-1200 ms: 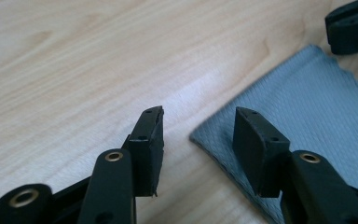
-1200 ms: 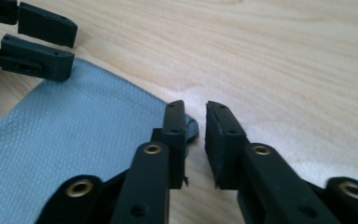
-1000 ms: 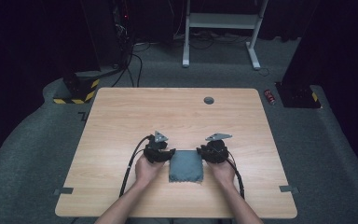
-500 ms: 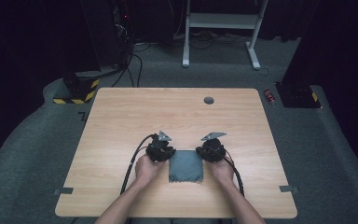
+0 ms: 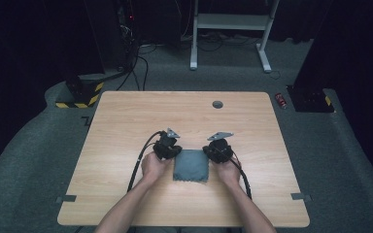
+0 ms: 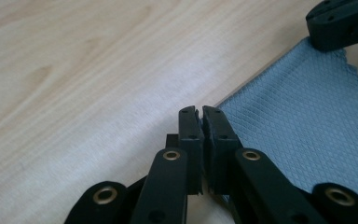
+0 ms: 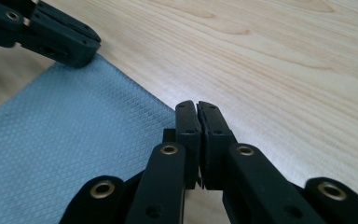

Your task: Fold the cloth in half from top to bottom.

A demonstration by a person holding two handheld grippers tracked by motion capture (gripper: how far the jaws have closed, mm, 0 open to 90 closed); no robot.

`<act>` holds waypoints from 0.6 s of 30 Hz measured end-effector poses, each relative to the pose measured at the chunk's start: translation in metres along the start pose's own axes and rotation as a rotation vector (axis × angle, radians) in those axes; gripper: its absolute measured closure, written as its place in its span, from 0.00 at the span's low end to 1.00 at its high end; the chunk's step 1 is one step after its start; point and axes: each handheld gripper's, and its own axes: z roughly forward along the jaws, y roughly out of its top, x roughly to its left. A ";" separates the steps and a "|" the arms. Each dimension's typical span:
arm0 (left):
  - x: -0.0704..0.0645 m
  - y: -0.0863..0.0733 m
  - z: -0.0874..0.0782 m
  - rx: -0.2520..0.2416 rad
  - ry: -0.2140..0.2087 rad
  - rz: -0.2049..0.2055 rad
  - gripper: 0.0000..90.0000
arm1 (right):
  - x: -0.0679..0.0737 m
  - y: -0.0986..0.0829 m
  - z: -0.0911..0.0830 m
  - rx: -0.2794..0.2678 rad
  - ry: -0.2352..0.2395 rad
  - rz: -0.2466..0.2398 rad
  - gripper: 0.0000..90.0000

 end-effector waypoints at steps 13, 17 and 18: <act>-0.008 -0.015 -0.018 -0.011 -0.031 -0.034 0.58 | -0.008 0.004 -0.004 -0.025 0.033 0.028 0.83; -0.020 -0.032 -0.029 0.004 -0.030 0.011 0.54 | -0.006 -0.004 -0.012 -0.029 0.039 0.017 0.83; -0.022 -0.036 -0.031 0.009 -0.031 0.023 0.54 | -0.006 -0.006 -0.013 -0.028 0.039 0.019 0.83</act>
